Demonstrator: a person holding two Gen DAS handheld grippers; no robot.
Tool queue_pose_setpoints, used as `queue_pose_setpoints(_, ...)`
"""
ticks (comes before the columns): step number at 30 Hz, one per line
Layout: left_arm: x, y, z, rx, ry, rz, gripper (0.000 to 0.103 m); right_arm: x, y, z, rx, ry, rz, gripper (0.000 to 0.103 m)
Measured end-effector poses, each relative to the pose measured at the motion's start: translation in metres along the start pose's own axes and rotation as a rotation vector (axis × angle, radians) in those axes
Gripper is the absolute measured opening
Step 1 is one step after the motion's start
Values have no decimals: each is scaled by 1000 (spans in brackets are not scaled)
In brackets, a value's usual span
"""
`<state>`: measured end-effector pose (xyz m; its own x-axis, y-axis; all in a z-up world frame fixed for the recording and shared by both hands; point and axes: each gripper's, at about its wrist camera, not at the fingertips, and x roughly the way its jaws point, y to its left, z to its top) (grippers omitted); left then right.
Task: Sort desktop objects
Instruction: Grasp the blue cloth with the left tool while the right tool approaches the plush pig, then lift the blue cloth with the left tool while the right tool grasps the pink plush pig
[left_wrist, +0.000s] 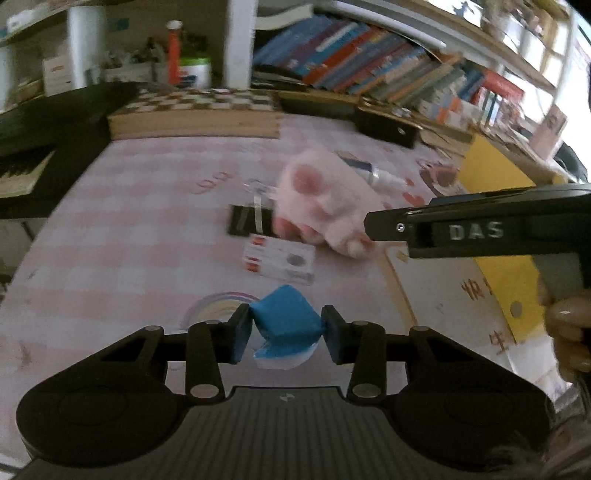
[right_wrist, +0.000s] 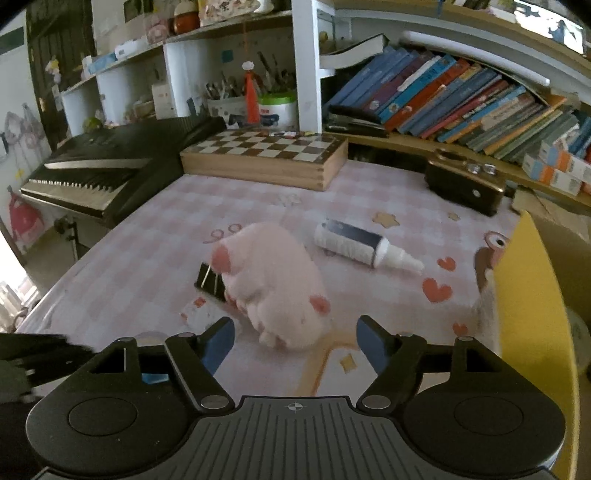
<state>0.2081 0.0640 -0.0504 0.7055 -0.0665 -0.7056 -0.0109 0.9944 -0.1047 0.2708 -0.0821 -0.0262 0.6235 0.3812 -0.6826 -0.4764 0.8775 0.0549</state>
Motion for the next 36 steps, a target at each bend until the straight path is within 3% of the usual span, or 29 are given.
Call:
queue_pose_setpoints(7, -7, 20, 7, -45, 11, 72, 38, 43, 16, 19, -57, 40, 19, 77)
queue_pose_setpoints(13, -11, 29, 10, -85, 29, 40, 38, 71, 15, 21, -46, 73, 16, 79)
queue_pose_setpoints(17, -10, 29, 11, -73, 39, 35, 37, 80, 13, 19, -27, 76, 22, 74)
queue_pose_setpoints(21, -12, 28, 14, -59, 38, 25, 37, 70, 8, 19, 2, 41, 26, 67)
queue_pose_setpoints(36, -42, 16, 32, -45, -85, -69, 37, -27, -14, 26, 84, -141, 6, 67)
